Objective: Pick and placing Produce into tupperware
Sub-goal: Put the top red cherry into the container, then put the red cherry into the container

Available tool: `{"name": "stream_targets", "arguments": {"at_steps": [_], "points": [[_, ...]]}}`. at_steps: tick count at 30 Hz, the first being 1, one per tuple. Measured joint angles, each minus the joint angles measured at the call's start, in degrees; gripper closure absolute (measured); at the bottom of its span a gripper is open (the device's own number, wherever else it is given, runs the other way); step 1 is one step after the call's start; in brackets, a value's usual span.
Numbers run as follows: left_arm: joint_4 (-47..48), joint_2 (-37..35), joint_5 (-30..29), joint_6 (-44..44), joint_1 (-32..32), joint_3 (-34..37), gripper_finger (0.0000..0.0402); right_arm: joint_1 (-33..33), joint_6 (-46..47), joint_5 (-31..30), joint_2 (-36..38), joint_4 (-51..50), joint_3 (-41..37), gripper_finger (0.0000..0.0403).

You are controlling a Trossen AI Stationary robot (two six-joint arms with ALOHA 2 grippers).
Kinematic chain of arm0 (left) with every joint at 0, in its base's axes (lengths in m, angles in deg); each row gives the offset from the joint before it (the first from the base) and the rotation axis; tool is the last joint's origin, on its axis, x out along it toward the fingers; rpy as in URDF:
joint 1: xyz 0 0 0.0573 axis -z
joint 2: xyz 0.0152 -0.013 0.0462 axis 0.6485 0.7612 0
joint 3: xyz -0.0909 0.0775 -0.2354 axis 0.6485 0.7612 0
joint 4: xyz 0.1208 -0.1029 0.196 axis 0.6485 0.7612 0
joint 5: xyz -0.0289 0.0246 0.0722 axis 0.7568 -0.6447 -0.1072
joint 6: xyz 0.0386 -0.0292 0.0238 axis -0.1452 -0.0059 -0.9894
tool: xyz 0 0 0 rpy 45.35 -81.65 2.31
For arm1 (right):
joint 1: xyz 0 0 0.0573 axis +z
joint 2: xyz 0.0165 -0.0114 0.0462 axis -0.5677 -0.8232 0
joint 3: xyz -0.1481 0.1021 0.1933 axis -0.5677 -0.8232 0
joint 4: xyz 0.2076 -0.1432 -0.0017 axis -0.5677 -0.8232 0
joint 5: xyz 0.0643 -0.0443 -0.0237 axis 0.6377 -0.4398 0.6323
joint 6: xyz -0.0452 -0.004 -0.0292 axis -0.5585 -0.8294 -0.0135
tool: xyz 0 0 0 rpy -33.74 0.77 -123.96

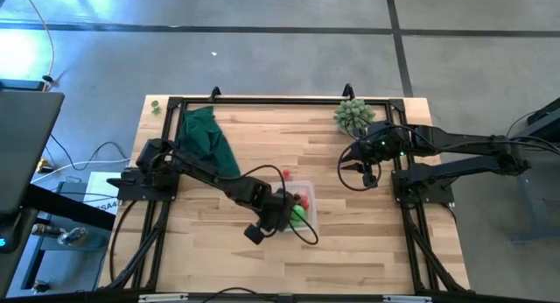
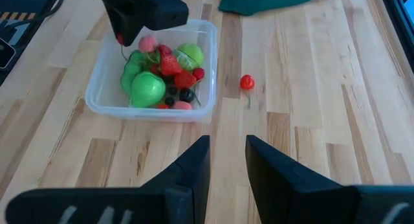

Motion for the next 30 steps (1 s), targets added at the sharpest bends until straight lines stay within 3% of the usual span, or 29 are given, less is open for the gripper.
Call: {"name": "stream_targets", "arguments": {"at_steps": [10,21,30], "points": [[0.05,0.00,-0.11,-0.13,-0.16,-0.02,0.0324,-0.01,0.01,0.00,0.00,0.01,0.00,0.0313],[0.37,-0.02,-1.89,-0.47,-0.18,-0.34,0.0249,-0.01,0.01,0.00,0.00,0.01,0.00,0.0313],[9.66,-0.02,-6.10,-3.33,-1.63,-9.14,0.0245,-0.01,-0.01,0.00,0.00,0.01,0.01,0.0313]]}}
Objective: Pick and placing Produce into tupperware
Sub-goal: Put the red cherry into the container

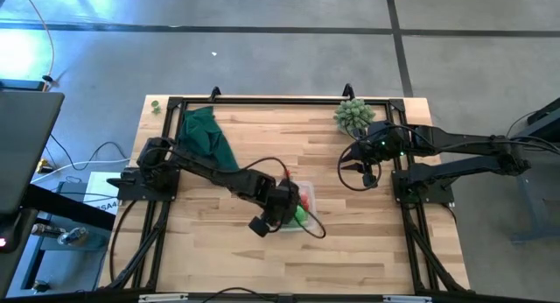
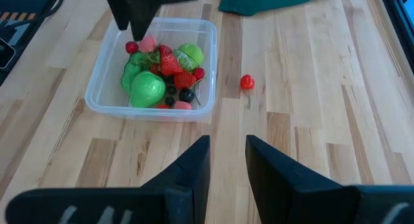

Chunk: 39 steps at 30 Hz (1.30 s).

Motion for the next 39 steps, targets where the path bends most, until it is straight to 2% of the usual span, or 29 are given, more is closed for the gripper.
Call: {"name": "stream_targets", "arguments": {"at_steps": [9,16,21,24,30,39], "points": [[12.05,-0.07,-0.16,-1.79,-9.20,-10.52,0.0245,0.02,0.02,0.00,0.00,0.00,-0.01,0.0313],[14.69,-0.11,0.47,-3.98,-18.58,-10.63,0.0245,0.00,0.02,0.00,0.00,0.00,-0.01,0.0313],[6.97,-0.11,0.52,-5.64,-22.83,-4.45,0.0245,0.00,0.02,-0.01,0.00,0.00,-0.01,0.0313],[0.00,-0.09,3.09,-5.76,-24.41,1.11,0.0245,0.00,0.00,-0.02,0.00,0.00,-0.01,0.0313],[-14.27,-0.04,6.25,-2.44,-24.84,11.35,0.0245,0.01,0.01,0.00,0.01,0.00,0.00,0.0313],[-23.96,-0.02,6.49,1.32,-24.81,17.63,0.0245,0.00,0.02,0.00,0.00,0.00,-0.01,0.0313]]}}
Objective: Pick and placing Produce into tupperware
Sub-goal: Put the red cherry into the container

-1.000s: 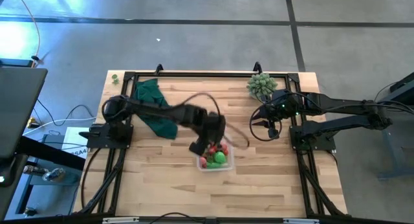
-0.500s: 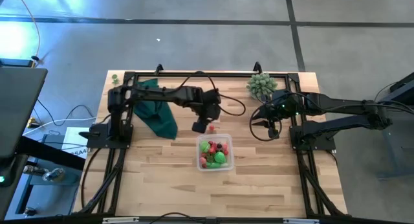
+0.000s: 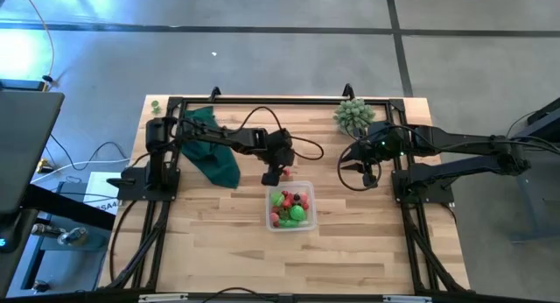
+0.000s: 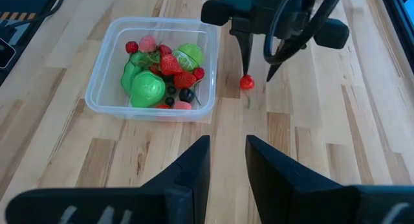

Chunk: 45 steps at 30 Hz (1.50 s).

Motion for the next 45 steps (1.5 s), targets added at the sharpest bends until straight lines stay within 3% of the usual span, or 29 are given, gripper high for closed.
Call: {"name": "stream_targets", "arguments": {"at_steps": [14,26,45], "points": [[-4.38,2.54,2.34,1.97,0.03,0.05,0.0245,0.00,-0.02,0.00,0.03,0.00,0.02,0.0313],[-1.58,1.64,2.36,2.86,-0.34,0.14,0.0245,0.01,-0.01,-0.01,0.00,0.00,0.02,0.0313],[2.03,0.03,-0.39,11.67,-0.34,0.12,0.0245,0.00,0.00,0.00,0.00,0.00,0.02,0.0313]]}}
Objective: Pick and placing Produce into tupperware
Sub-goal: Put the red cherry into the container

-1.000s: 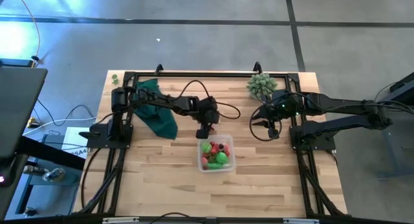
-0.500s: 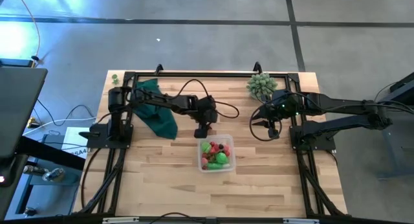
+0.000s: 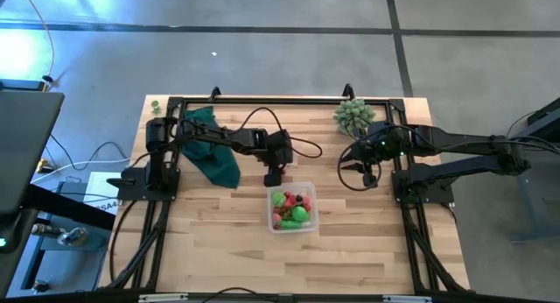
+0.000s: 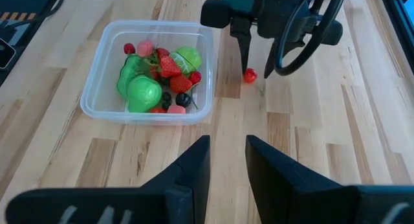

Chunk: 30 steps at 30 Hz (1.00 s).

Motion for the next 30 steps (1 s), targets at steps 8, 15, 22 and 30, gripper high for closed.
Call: {"name": "stream_targets", "arguments": {"at_steps": [8,15,22,30], "points": [[-0.13,1.61,-0.10,0.95,0.00,0.00,0.0245,0.00,0.00,0.00,0.02,0.00,0.00,0.0313],[0.45,1.61,-1.55,0.87,0.00,-0.02,0.0245,0.00,0.00,0.00,0.02,0.00,0.00,0.0313],[1.66,1.61,-2.97,0.53,0.00,-0.04,0.0245,0.02,0.00,0.00,0.02,0.00,0.00,0.0313],[1.21,1.61,-3.55,-0.33,0.00,-0.02,0.0245,0.00,-0.02,0.00,0.00,0.00,0.00,0.0313]]}}
